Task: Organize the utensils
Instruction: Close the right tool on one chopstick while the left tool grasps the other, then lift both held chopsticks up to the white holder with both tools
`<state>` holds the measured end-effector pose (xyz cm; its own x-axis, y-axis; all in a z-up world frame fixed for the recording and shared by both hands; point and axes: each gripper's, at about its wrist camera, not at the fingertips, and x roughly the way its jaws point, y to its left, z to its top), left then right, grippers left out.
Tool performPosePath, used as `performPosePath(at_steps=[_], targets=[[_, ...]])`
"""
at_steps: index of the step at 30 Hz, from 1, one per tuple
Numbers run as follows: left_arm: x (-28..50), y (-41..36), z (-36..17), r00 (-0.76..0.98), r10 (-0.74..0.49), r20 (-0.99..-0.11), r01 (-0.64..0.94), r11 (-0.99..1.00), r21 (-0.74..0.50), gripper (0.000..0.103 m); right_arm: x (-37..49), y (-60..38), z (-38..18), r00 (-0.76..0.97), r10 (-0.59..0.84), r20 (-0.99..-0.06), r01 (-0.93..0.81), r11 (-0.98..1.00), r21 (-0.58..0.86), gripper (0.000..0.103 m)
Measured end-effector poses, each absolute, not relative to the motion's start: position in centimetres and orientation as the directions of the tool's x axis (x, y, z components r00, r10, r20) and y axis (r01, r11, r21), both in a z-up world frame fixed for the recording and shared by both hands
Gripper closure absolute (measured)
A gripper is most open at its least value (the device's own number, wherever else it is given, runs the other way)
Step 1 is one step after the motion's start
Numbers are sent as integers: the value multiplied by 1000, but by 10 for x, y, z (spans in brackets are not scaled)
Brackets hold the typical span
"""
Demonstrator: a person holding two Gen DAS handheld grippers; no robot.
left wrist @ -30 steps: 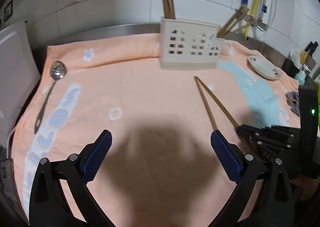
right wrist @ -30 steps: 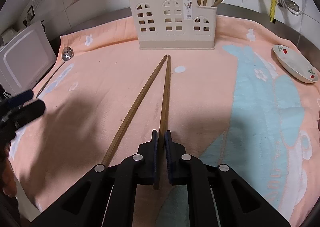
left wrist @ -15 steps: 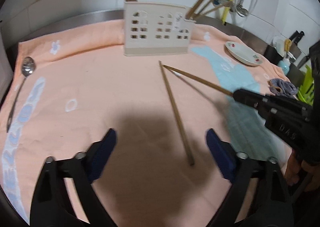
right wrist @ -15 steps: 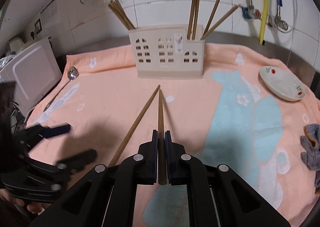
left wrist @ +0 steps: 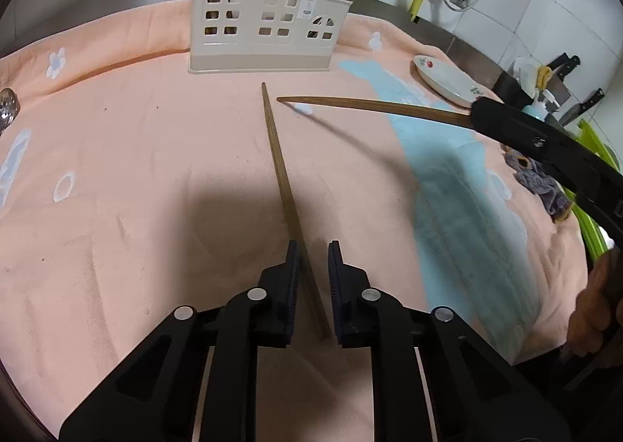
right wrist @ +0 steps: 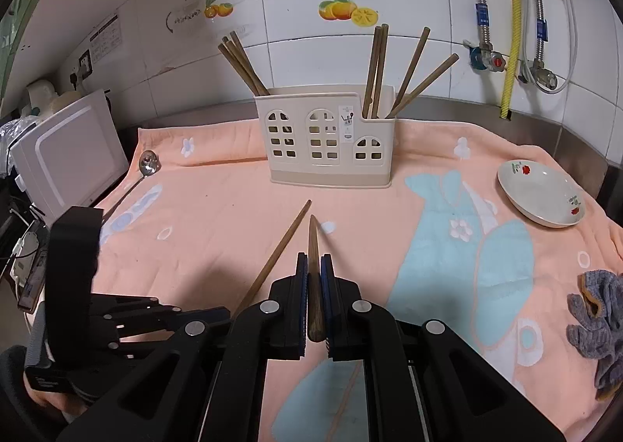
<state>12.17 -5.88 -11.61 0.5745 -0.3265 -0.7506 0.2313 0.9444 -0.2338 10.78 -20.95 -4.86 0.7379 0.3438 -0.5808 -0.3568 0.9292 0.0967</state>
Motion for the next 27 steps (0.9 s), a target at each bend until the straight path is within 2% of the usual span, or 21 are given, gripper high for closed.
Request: performPosePath(at_steps=[11, 13, 17, 27], targets=[[132, -65, -122, 575, -273, -771, 202, 961, -189, 89, 111, -211, -49, 735, 347, -582, -360, 928, 97, 96], [132, -67, -121, 579, -249, -776, 201, 966, -160, 95, 112, -211, -48, 736, 346, -582, -361, 928, 95, 96], [131, -61, -114, 581, -242, -777, 203, 968, -149, 96, 112, -212, -41, 746, 338, -573, -364, 928, 73, 96], [130, -34, -57, 690, -232, -685, 216, 970, -111, 98, 128, -217, 1, 760, 374, -532, -404, 912, 64, 96]])
